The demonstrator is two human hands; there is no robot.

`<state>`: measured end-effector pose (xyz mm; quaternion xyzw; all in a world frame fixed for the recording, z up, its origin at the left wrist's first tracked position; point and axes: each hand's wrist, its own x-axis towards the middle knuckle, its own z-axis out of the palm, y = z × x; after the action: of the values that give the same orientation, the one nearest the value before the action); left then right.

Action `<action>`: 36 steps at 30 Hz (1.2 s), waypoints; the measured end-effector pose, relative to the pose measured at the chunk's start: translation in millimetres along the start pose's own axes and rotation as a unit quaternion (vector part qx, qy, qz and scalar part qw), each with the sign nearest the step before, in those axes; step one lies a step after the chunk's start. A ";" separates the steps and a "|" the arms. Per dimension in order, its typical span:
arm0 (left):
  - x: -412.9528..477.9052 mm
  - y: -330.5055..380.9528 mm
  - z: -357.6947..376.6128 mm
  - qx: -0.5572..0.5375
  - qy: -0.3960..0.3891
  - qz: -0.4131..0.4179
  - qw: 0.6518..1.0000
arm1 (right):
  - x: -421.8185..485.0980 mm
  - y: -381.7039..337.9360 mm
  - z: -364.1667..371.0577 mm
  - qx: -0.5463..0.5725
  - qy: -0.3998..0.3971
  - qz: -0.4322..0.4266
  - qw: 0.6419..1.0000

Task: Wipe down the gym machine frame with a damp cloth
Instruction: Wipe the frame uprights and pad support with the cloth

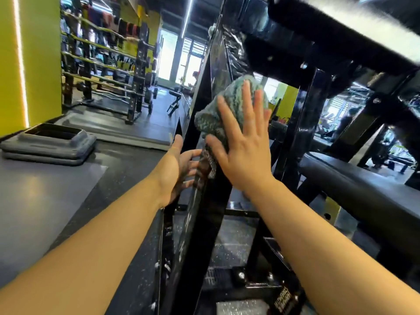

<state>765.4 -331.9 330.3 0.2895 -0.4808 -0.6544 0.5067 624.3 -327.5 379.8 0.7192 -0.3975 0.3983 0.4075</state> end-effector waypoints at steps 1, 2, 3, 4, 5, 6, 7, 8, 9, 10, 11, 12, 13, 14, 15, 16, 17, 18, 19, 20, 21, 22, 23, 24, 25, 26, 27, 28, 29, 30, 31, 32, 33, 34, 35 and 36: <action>-1.5 -0.2 1.1 -0.003 -0.003 0.001 1.000 | 4.6 -0.7 -0.3 0.004 0.000 0.013 1.000; -1.9 -2.6 1.4 -0.010 -0.011 0.002 1.000 | -0.2 -3.9 -0.7 0.010 -0.011 0.023 1.000; -2.4 -5.5 1.2 -0.017 -0.015 0.002 1.000 | -13.2 -8.8 -1.2 0.019 -0.030 0.029 0.999; -1.5 -7.9 0.1 -0.020 -0.016 -0.002 1.000 | -33.4 -15.5 -1.0 0.030 -0.050 0.029 0.998; -1.8 -7.4 -0.8 -0.026 -0.013 -0.009 1.000 | -57.7 -22.4 -0.7 0.038 -0.067 0.018 0.997; -1.5 -9.1 -2.3 -0.034 -0.010 -0.020 0.999 | -84.0 -28.6 -0.6 0.036 -0.083 -0.002 0.996; -3.0 -8.7 -1.9 -0.038 -0.012 -0.026 0.999 | -103.9 -31.2 -1.7 0.028 -0.098 -0.026 0.994; -3.3 -7.4 -1.9 -0.038 -0.013 -0.023 0.999 | -110.1 -29.1 -3.0 0.019 -0.109 -0.048 0.993; -4.0 -6.0 -0.1 -0.033 -0.008 -0.019 0.999 | -102.8 -23.1 -3.4 0.015 -0.110 -0.062 0.992; -2.7 -6.9 0.1 -0.022 0.002 -0.014 1.000 | -84.2 -16.1 -2.7 0.011 -0.098 -0.064 0.993; -3.0 -6.1 1.5 -0.011 0.004 -0.009 1.000 | -57.4 -10.1 -3.6 0.010 -0.081 -0.054 0.995; -2.3 -7.6 2.1 -0.002 0.004 -0.012 1.000 | -28.3 -4.5 -5.2 0.011 -0.065 -0.030 0.997; -3.6 -6.8 3.5 -0.001 0.009 -0.018 1.000 | -0.7 1.0 -8.0 0.019 -0.059 -0.002 0.998; -4.4 -9.9 2.2 0.001 0.012 -0.027 1.000 | 18.4 3.4 -12.2 0.036 -0.057 0.024 0.997; -5.5 -10.4 1.9 0.005 0.009 -0.031 0.999 | 28.9 4.6 -15.0 0.057 -0.054 0.040 0.996; -2.2 -11.2 0.6 0.002 0.009 -0.031 0.999 | 32.6 4.2 -17.2 0.077 -0.050 0.040 0.995; -4.3 -16.6 -0.9 -0.010 0.013 -0.038 0.999 | 25.3 0.9 -18.4 0.087 -0.048 0.027 0.995; -0.5 -17.7 -3.2 -0.021 0.018 -0.037 0.999 | 18.7 2.1 -18.9 0.094 -0.042 0.005 0.995; 0.5 -16.7 -2.8 -0.039 0.027 -0.033 0.998 | 12.5 5.0 -20.0 0.102 -0.045 -0.021 0.994; 2.4 -16.3 -4.0 -0.062 0.035 -0.034 0.997 | 12.3 9.8 -22.7 0.111 -0.056 -0.044 0.991; 4.8 -12.4 -2.8 -0.076 0.045 -0.039 0.995 | 21.8 17.3 -25.8 0.130 -0.071 -0.057 0.987; 6.0 -11.3 -2.7 -0.082 0.057 -0.048 0.994 | 36.0 22.9 -31.1 0.154 -0.096 -0.053 0.982; 7.8 -10.3 -0.9 -0.077 0.069 -0.056 0.993 | 54.2 29.6 -36.6 0.184 -0.120 -0.035 0.975; 10.1 -8.7 0.1 -0.060 0.076 -0.062 0.993 | 74.6 34.3 -41.0 0.213 -0.159 -0.014 0.964; 12.3 -7.0 3.0 -0.047 0.087 -0.070 0.993 | 93.4 40.9 -40.6 0.238 -0.210 0.000 0.948; 13.6 -7.0 7.1 -0.030 0.099 -0.078 0.992 | 107.7 45.1 -39.0 0.247 -0.256 0.009 0.935; 17.1 -7.4 9.5 -0.019 0.109 -0.080 0.991 | 118.9 49.3 -35.8 0.247 -0.289 0.018 0.925; 19.9 -5.0 11.5 -0.010 0.121 -0.084 0.989 | 126.2 53.1 -33.3 0.249 -0.304 0.018 0.919; 21.2 0.9 14.5 -0.008 0.135 -0.102 0.986 | 130.8 56.9 -29.4 0.261 -0.309 0.013 0.914; 24.0 8.1 14.9 -0.020 0.142 -0.114 0.983 | 130.4 60.1 -28.0 0.270 -0.309 0.005 0.912; 24.2 16.1 18.6 -0.029 0.148 -0.131 0.980 | 125.6 62.4 -28.4 0.273 -0.305 -0.002 0.912; 25.0 25.9 20.7 -0.051 0.160 -0.162 0.972 | 118.8 62.3 -30.0 0.279 -0.303 -0.010 0.911; 25.0 35.7 20.9 -0.057 0.168 -0.186 0.966 | 110.7 61.1 -33.9 0.283 -0.297 -0.018 0.912; 26.9 44.3 22.1 -0.055 0.171 -0.206 0.962 | 103.0 61.1 -37.7 0.289 -0.305 -0.019 0.907; 28.8 52.3 24.8 -0.037 0.164 -0.200 0.965 | 96.5 59.0 -41.8 0.289 -0.303 -0.020 0.908; 32.8 64.6 28.4 -0.014 0.167 -0.187 0.968 | 97.5 56.9 -40.8 0.280 -0.302 -0.022 0.911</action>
<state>755.2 -354.8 403.9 0.4725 -0.3172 -0.6864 0.4527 598.9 -334.8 496.9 0.8983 -0.3580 0.2479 0.0588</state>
